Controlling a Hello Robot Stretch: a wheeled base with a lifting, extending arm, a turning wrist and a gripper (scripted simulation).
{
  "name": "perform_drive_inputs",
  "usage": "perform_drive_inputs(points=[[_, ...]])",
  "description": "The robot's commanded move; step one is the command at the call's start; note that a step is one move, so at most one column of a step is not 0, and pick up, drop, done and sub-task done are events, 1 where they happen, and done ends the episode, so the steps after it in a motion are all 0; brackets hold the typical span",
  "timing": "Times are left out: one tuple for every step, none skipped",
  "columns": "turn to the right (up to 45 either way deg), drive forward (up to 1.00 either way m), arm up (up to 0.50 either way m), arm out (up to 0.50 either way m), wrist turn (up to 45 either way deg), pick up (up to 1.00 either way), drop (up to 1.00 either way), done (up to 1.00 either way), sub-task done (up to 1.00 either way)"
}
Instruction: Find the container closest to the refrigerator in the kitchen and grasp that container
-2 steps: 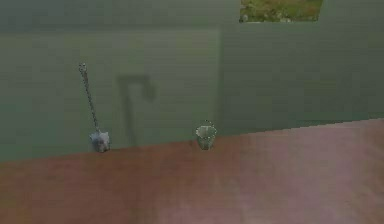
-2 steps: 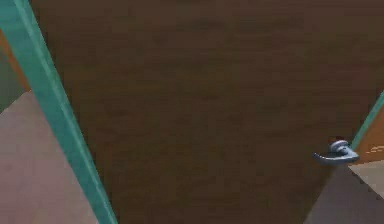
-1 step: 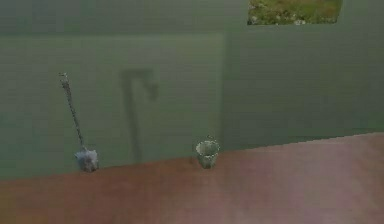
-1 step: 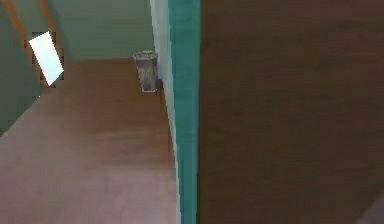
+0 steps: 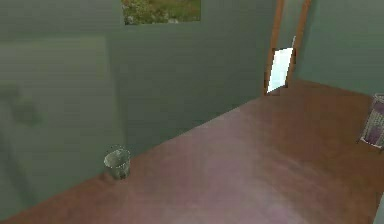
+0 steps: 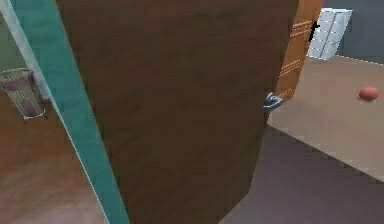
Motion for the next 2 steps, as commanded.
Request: perform_drive_inputs(points=[[0.0, 0.4, 0.0, 0.0, 0.0, 0.0, 0.0, 0.0, 0.0], [30.0, 0.0, 0.0, 0.0, 0.0, 0.0, 0.0, 0.0, 0.0]])
